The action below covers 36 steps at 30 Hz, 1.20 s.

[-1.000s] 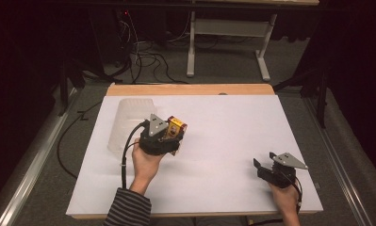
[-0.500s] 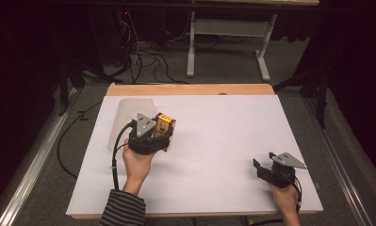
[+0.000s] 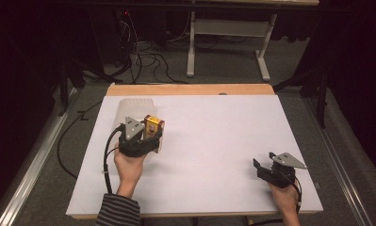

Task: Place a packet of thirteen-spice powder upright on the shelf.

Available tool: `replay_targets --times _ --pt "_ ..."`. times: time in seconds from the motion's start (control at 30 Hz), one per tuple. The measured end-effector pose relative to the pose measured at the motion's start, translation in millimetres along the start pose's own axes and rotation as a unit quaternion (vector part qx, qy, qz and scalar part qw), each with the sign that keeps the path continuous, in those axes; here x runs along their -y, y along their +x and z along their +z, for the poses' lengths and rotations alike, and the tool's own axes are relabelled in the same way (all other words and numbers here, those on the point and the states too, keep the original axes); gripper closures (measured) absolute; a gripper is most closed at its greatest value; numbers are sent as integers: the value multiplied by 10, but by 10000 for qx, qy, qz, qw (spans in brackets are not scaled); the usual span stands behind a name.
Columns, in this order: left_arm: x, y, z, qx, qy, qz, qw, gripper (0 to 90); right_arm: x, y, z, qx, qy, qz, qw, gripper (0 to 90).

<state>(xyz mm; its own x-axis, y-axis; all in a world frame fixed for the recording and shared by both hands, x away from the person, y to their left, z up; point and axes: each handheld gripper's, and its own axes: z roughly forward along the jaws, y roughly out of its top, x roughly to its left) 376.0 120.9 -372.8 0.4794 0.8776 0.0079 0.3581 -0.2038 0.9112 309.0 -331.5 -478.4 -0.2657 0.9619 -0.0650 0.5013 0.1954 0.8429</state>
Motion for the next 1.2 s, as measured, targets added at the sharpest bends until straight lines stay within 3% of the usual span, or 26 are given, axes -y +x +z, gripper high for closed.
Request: replay_targets --times 0.63,1.2 --pt "89 163 -99 -299 -48 -215 9993 327 -2 2 2 -10 22 -18 10000 305" --pt "210 269 -89 -543 112 -306 9980 325 0 -1 1 -9 2 -47 10000 305"
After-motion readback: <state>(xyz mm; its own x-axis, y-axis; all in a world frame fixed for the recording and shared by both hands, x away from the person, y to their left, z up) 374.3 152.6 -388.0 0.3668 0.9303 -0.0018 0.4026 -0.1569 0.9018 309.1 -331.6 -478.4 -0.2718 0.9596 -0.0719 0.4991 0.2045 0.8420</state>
